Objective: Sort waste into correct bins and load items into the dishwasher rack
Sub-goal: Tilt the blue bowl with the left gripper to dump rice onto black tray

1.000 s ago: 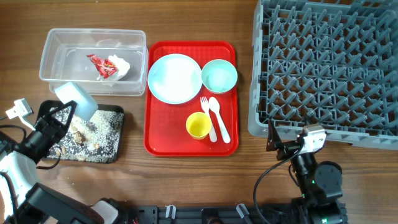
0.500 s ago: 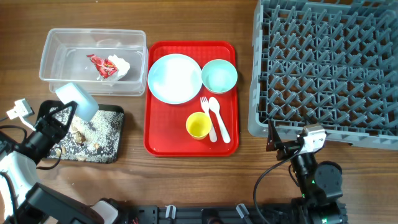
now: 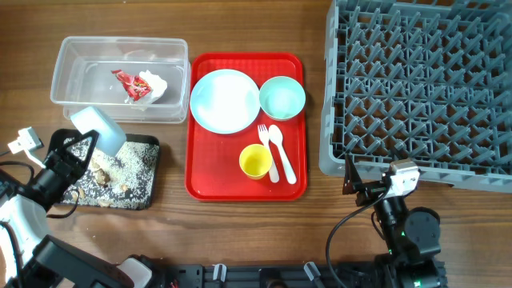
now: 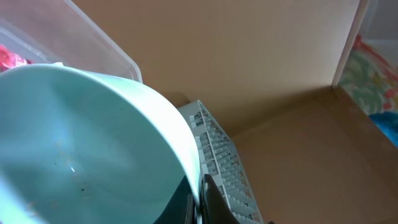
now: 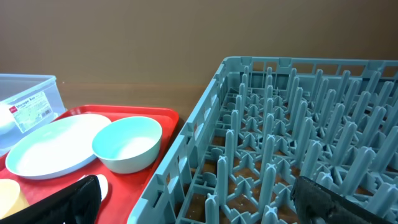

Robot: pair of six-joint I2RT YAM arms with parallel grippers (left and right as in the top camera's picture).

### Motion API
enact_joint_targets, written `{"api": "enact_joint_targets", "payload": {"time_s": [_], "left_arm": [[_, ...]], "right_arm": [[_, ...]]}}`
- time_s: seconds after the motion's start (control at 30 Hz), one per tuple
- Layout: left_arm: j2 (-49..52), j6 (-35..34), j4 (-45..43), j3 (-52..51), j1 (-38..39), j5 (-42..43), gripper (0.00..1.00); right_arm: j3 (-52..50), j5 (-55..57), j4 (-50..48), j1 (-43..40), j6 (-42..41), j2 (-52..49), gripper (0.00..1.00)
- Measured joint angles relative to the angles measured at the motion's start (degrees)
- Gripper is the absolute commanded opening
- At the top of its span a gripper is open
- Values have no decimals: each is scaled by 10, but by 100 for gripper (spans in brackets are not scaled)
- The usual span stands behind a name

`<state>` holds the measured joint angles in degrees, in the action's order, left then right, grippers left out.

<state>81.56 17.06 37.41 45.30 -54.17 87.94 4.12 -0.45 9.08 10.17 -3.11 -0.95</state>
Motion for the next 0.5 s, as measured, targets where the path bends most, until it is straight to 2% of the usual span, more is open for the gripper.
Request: {"api": "enact_joint_targets", "payload": {"time_s": [0.5], "left_arm": [[0,0,13,0,5,-44,4]], "right_arm": [[0,0,0,0,0,0,100]]}}
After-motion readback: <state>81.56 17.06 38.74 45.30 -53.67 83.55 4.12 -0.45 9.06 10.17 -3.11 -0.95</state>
